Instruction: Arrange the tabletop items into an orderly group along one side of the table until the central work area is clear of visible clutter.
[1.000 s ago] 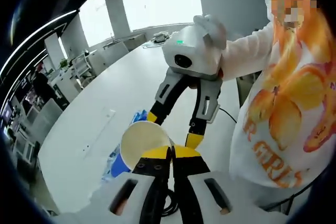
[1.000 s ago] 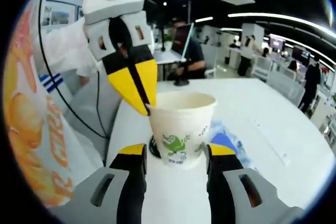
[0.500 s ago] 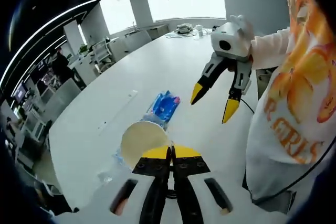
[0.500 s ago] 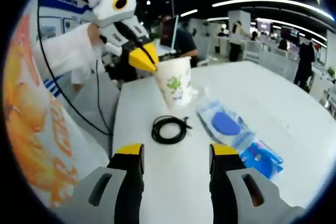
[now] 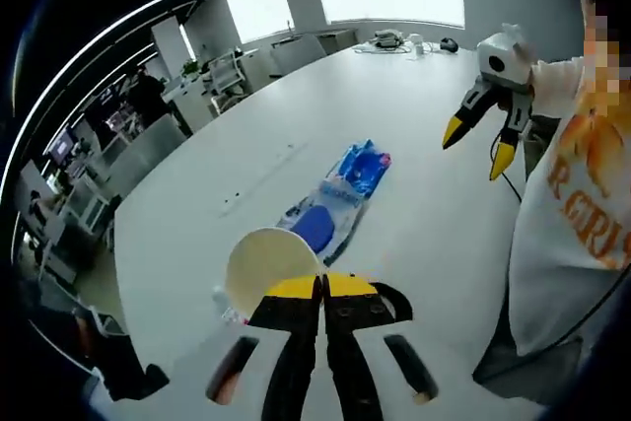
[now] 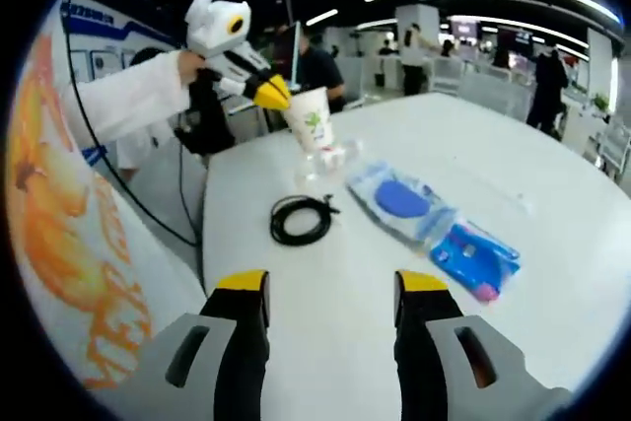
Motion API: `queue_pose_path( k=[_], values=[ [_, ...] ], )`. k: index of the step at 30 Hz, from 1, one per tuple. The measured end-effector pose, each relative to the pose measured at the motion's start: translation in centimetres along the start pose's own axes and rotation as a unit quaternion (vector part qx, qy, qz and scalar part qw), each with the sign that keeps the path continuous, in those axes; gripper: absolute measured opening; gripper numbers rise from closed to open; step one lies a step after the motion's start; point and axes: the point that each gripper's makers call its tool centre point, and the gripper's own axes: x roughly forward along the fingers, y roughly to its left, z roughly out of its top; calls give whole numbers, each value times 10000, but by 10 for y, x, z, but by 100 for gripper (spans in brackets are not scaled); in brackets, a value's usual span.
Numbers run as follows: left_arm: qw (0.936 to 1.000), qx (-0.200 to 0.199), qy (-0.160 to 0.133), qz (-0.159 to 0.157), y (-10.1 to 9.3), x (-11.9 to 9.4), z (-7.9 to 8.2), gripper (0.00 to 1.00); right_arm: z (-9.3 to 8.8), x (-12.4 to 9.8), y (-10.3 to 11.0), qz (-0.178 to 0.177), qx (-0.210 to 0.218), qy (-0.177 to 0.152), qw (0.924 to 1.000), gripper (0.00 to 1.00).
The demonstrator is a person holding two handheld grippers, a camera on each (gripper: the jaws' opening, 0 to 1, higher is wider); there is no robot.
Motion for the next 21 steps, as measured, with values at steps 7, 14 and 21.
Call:
queue_pose_path(
  k=[7, 14, 21],
  values=[
    [9987, -112, 292, 397, 36, 16, -18, 0, -11, -5, 0, -133, 205, 47, 9997, 49],
    [9977, -192, 501, 421, 54, 37, -30, 0, -22, -10, -2, -267, 425, 119, 9987, 49],
    [9967, -160, 725, 313, 61, 62, -39, 0, -24, -13, -5, -377, 458, 180, 9981, 49]
  ],
)
